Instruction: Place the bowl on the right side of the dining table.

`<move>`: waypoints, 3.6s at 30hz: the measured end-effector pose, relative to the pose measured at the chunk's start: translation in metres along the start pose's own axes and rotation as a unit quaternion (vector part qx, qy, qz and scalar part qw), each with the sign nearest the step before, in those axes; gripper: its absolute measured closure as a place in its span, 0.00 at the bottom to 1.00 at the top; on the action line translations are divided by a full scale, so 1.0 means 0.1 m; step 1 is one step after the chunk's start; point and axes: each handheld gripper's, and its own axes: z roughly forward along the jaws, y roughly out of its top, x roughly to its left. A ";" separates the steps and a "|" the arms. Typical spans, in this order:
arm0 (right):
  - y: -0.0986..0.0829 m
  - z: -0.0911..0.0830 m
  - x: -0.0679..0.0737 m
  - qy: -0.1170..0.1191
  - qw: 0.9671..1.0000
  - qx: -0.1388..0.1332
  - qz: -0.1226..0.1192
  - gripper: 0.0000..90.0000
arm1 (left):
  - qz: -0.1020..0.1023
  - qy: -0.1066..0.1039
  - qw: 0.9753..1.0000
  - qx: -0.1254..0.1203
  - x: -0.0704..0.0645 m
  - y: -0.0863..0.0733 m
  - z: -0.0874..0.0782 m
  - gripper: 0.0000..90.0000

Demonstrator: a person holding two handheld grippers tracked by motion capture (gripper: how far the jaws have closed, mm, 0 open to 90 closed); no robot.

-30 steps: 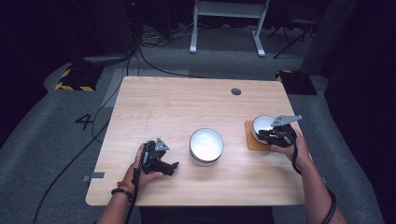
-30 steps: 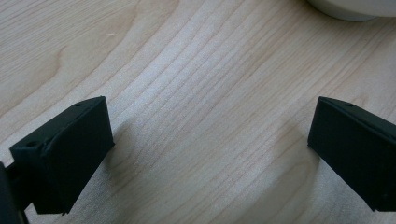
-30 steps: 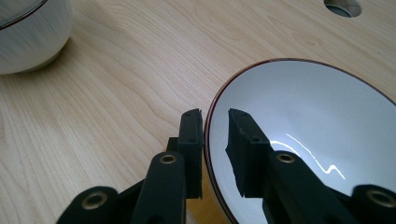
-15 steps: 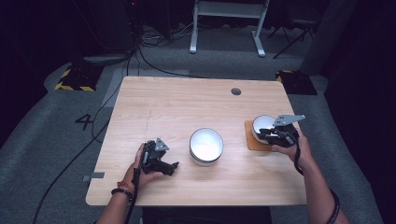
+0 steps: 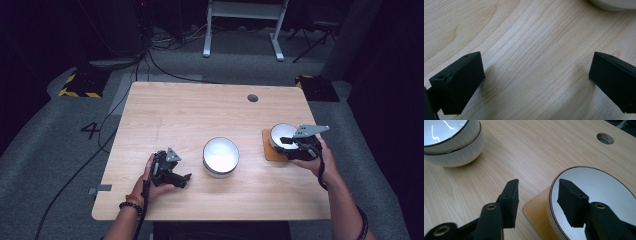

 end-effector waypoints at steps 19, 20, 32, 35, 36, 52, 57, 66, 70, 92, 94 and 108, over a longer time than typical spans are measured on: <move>-0.12 -0.20 0.13 -0.022 1.000 0.015 0.007 0.32 | 0.000 0.000 1.000 0.000 0.00 0.00 0.00 0.00; -0.14 -0.22 0.13 -0.033 0.999 0.015 0.009 0.31 | 0.000 0.000 1.000 0.000 0.00 0.00 0.00 0.00; -0.25 -0.30 0.18 -0.048 0.999 0.020 -0.002 0.26 | -0.001 0.001 1.000 0.000 0.00 0.00 0.00 0.00; -0.28 -0.33 0.20 -0.052 0.998 0.019 -0.010 0.26 | -0.001 0.000 1.000 0.000 0.00 0.00 0.00 0.00; -0.29 -0.34 0.21 -0.052 0.998 0.019 -0.012 0.26 | -0.001 0.000 1.000 0.001 0.00 0.00 0.00 0.00; -0.55 -0.39 0.23 -0.070 0.997 0.020 -0.005 0.24 | -0.001 0.001 1.000 -0.002 0.00 0.00 0.00 0.00; -0.63 -0.39 0.25 -0.075 0.997 0.028 -0.005 0.23 | -0.001 0.003 1.000 -0.001 0.00 0.00 0.00 0.00; -0.80 -0.35 0.27 -0.078 0.996 0.039 0.004 0.21 | -0.001 0.004 1.000 -0.001 -0.01 0.00 0.00 0.00; -0.87 -0.34 0.26 -0.075 0.996 0.040 0.006 0.21 | -0.001 0.003 1.000 -0.001 -0.01 0.00 0.00 0.00; -1.29 -0.30 0.15 -0.066 0.995 0.022 0.078 0.18 | -0.002 0.001 1.000 -0.002 0.00 0.00 0.00 0.00; -1.30 -0.30 0.14 -0.069 0.994 0.022 0.080 0.18 | -0.002 0.001 1.000 -0.002 0.00 0.00 0.00 0.00; -1.45 -0.30 0.08 -0.066 0.991 0.015 0.112 0.17 | -0.002 0.001 1.000 -0.002 0.00 0.00 0.00 0.00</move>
